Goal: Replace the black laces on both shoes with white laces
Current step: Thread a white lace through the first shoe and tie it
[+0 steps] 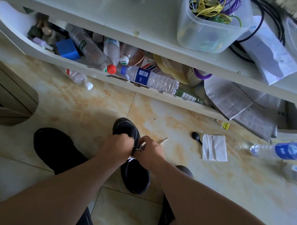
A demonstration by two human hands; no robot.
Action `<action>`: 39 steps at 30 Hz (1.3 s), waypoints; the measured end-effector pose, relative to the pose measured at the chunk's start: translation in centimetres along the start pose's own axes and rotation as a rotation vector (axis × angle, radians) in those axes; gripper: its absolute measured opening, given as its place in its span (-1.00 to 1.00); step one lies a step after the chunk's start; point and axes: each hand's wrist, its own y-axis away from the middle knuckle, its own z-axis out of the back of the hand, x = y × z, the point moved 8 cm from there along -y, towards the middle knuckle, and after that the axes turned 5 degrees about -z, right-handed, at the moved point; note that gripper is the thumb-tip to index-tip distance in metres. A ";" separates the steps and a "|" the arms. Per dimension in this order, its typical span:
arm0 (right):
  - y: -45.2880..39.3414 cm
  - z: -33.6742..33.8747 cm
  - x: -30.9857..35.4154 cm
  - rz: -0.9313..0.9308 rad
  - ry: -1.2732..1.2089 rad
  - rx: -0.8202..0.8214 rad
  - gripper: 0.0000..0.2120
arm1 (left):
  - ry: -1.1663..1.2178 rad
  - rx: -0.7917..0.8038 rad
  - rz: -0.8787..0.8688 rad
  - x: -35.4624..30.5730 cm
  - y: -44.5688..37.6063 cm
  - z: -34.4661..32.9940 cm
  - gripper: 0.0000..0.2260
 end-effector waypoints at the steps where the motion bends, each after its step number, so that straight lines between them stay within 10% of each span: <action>1: 0.0 0.0 0.3 0.016 0.024 -0.006 -0.67 | 0.032 -0.006 -0.007 0.1 0.1 -0.1 -0.86; 6: -0.3 0.6 -0.1 -0.027 0.028 -0.031 -0.71 | 0.525 -0.258 0.060 2.5 2.4 1.0 -0.81; 11: -0.4 0.6 -0.2 -0.065 -0.029 -0.038 -0.66 | 1.554 -0.042 0.508 3.3 3.0 -3.3 -0.83; 18: 0.2 -0.2 0.8 0.084 0.100 -0.042 -0.63 | 0.693 -0.238 0.062 2.6 2.7 2.0 -0.83; 27: -0.7 -0.2 0.5 0.062 0.056 0.023 -0.65 | 0.681 -0.062 0.055 2.4 3.0 1.0 -0.83; 39: -3.0 -1.6 4.8 0.237 0.826 0.085 -0.86 | 1.017 -0.142 0.273 2.3 3.6 -0.9 -0.85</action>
